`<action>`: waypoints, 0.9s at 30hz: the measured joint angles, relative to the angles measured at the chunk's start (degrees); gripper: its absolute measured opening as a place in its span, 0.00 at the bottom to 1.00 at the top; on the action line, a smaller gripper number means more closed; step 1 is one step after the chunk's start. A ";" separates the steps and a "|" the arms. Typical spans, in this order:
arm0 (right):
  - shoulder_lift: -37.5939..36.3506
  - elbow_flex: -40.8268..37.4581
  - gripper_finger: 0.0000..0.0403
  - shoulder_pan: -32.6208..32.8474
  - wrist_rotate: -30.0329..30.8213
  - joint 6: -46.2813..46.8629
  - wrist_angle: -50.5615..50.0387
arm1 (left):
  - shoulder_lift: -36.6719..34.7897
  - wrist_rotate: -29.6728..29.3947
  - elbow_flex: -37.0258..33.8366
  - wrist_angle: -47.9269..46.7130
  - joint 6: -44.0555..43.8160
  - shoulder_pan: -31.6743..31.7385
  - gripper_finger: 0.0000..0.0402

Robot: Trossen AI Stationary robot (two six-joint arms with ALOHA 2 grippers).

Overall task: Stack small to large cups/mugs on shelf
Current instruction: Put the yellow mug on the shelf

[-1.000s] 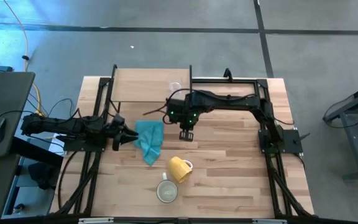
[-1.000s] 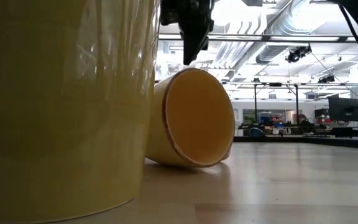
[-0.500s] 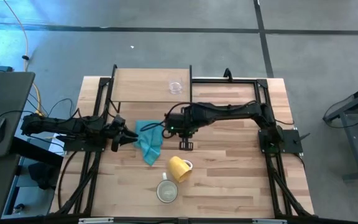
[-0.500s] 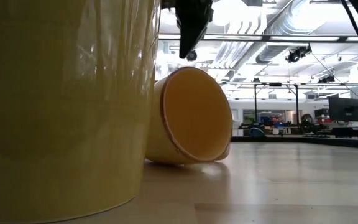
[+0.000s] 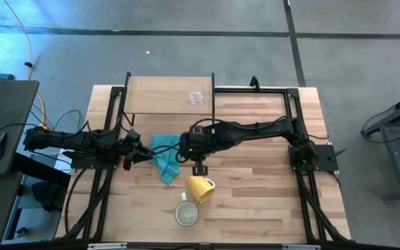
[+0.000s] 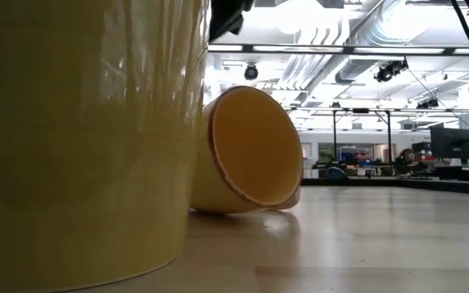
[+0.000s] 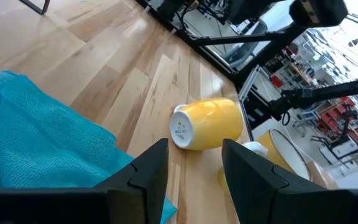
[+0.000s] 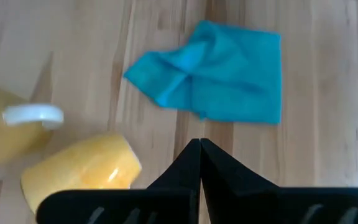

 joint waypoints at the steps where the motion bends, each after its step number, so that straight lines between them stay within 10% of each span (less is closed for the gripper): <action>1: 0.00 0.00 0.00 0.00 0.00 -0.29 0.76 | 0.00 0.00 0.00 0.00 -0.35 0.00 0.34; 27: -0.02 0.00 0.00 -0.79 -5.54 -4.47 19.63 | 0.00 -0.66 0.00 0.07 -1.02 0.00 0.34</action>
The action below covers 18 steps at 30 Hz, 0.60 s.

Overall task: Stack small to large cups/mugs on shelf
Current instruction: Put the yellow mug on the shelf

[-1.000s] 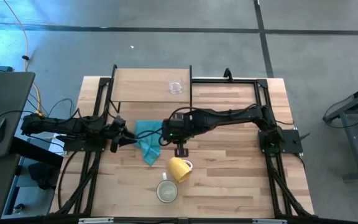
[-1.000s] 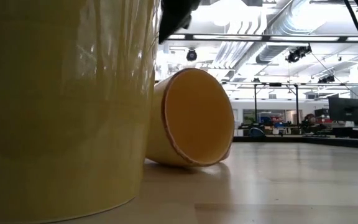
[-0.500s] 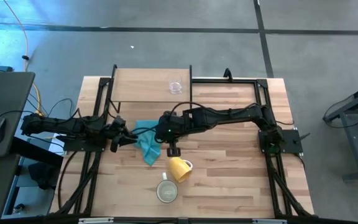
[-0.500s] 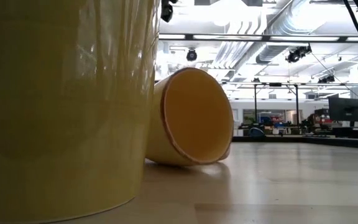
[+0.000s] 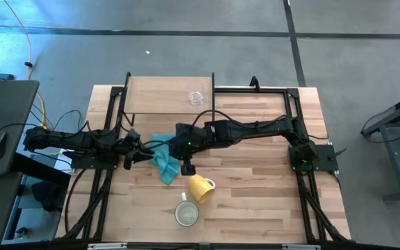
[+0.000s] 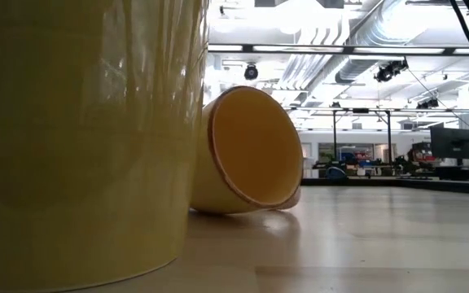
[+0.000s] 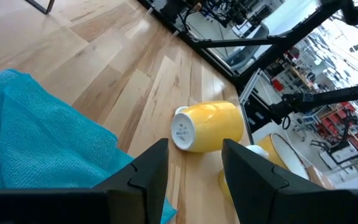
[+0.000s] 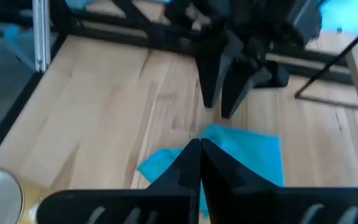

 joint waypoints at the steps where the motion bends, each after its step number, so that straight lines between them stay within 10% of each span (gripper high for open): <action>1: 0.00 0.00 0.00 0.00 -0.40 0.00 1.22 | 0.00 -0.01 0.00 0.00 0.00 0.00 0.34; 18: 0.00 0.00 0.00 -0.16 -9.00 -2.38 24.21 | 0.00 -0.15 -0.02 0.00 0.06 -0.02 0.34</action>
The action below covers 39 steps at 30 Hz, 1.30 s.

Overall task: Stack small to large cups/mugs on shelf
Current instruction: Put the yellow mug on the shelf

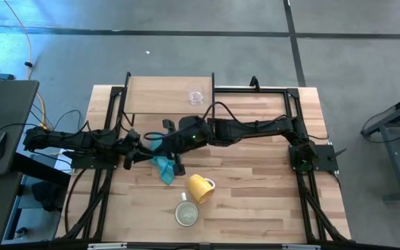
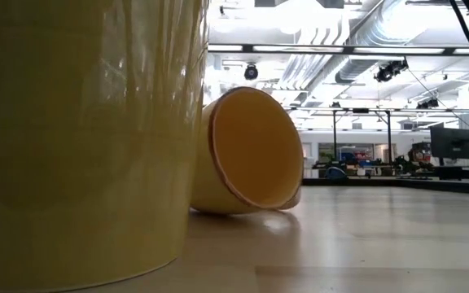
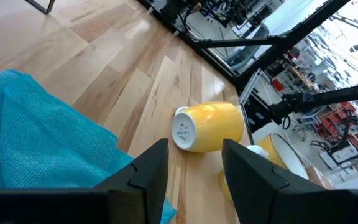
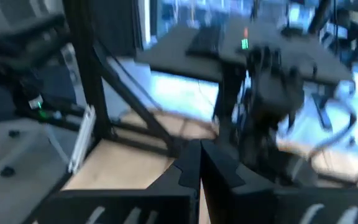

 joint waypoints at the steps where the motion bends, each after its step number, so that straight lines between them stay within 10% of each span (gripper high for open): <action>1: 0.00 0.00 0.00 -0.10 -0.77 -0.27 1.78 | -0.01 -0.10 0.00 0.00 0.02 0.00 0.34; 15: -4.22 -0.09 0.00 -3.38 -4.91 -3.23 17.84 | -0.02 -0.52 -0.01 0.00 0.03 0.00 0.34; 39: -21.29 0.11 0.00 -3.56 3.13 -9.27 -8.40 | -0.02 -4.39 -0.03 5.41 0.10 0.00 0.34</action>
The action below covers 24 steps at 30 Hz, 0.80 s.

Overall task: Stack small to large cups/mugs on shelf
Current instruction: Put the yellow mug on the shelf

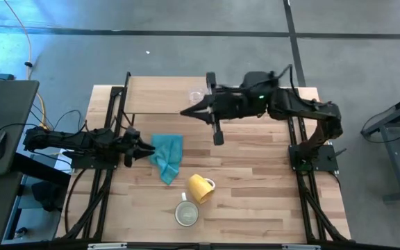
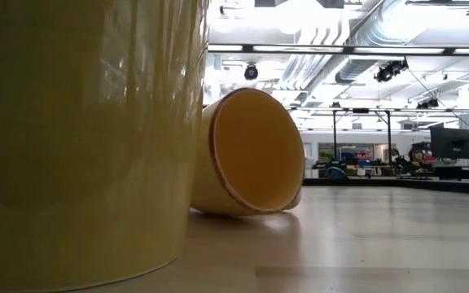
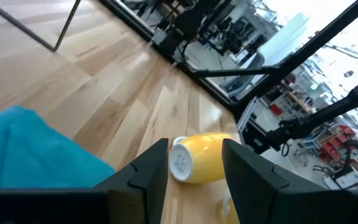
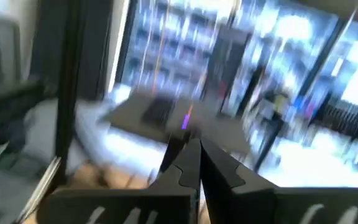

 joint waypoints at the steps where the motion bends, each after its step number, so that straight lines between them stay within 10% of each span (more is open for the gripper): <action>1: 0.19 -0.06 0.00 0.16 0.17 1.18 -3.15 | 0.02 0.01 0.00 0.43 0.19 0.00 0.34; 24: -8.06 -0.11 0.00 8.66 14.78 -4.01 -4.22 | 0.00 1.14 0.00 2.11 0.19 0.00 0.34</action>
